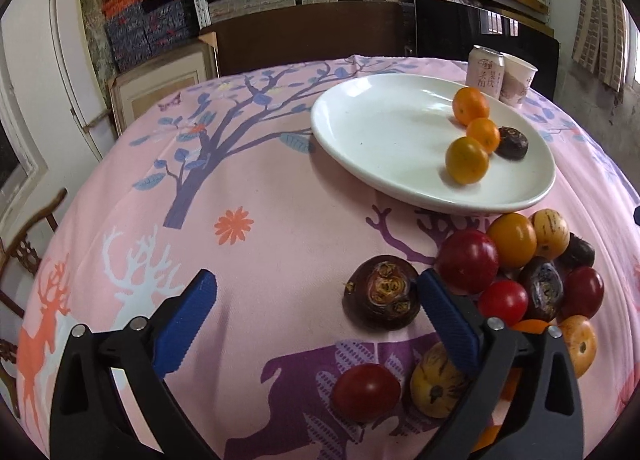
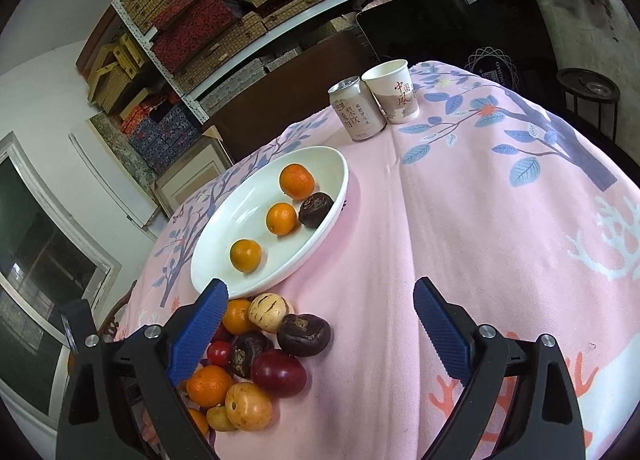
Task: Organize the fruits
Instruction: 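Grasp the dark purple fruit with the left gripper while the right grasps the speckled pepino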
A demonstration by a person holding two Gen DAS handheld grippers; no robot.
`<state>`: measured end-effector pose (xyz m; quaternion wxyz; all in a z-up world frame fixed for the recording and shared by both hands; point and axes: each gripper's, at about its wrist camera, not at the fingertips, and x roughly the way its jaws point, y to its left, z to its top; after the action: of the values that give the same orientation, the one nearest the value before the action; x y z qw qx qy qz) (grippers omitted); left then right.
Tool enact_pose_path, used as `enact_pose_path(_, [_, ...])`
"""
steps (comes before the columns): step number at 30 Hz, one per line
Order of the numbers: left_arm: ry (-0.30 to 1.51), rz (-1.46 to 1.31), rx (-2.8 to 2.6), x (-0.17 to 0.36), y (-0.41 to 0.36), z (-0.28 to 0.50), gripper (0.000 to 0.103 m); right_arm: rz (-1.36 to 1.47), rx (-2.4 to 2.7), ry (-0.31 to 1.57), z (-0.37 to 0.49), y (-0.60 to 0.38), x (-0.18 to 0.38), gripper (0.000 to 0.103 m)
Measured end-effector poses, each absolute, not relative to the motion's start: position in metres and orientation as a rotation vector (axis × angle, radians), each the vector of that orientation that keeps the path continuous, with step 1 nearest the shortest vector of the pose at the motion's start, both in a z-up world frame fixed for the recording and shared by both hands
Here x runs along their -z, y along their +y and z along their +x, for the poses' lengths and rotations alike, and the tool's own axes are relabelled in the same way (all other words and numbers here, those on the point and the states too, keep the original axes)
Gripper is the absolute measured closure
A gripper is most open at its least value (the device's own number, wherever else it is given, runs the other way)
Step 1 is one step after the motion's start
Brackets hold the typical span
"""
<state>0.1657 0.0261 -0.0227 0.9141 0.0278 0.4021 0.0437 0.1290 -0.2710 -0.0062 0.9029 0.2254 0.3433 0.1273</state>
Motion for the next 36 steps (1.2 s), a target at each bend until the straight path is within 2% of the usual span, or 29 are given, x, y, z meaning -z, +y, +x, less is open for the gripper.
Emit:
enact_pose_path(3, [0.85,0.022,-0.038,0.025,0.036,0.17,0.004,0.455,-0.261,0.712,0.129,-0.27,0.006,0.008])
enact_pose_path(7, [0.802,0.146,-0.159,0.02,0.043,0.166,0.004,0.464,-0.255,0.705,0.128,-0.272,0.005,0.008])
enact_pose_path(11, [0.829,0.058,-0.15,0.02,0.058,0.166,0.004,0.467,-0.257,0.704,0.128,-0.273,0.005,0.008])
enact_pose_path(20, [0.808,0.095,0.009,0.022,0.029,0.162,0.005,0.388,-0.278,0.679,0.12,-0.26,-0.002,0.008])
enact_pose_path(21, [0.827,0.054,0.033,0.024,0.032,0.163,0.012,0.379,-0.277,0.678,0.119,-0.258,-0.003,0.008])
enact_pose_path(22, [0.847,-0.001,0.067,0.026,0.036,0.166,0.03,0.372,-0.277,0.678,0.119,-0.257,-0.003,0.008])
enact_pose_path(23, [0.869,-0.061,0.097,0.028,0.041,0.169,0.04,0.366,-0.279,0.679,0.119,-0.256,-0.003,0.008])
enact_pose_path(26, [0.889,-0.126,0.098,0.033,0.048,0.174,0.047,0.349,-0.285,0.682,0.119,-0.253,-0.003,0.008])
enact_pose_path(33, [0.885,-0.117,0.073,0.033,0.044,0.179,0.05,0.22,-0.324,0.708,0.119,-0.225,0.001,0.009])
enact_pose_path(35, [0.885,-0.112,0.062,0.033,0.044,0.179,0.054,0.157,-0.327,0.715,0.118,-0.213,0.004,0.016])
enact_pose_path(36, [0.885,-0.107,0.053,0.033,0.044,0.18,0.056,0.116,-0.324,0.722,0.118,-0.205,0.006,0.024])
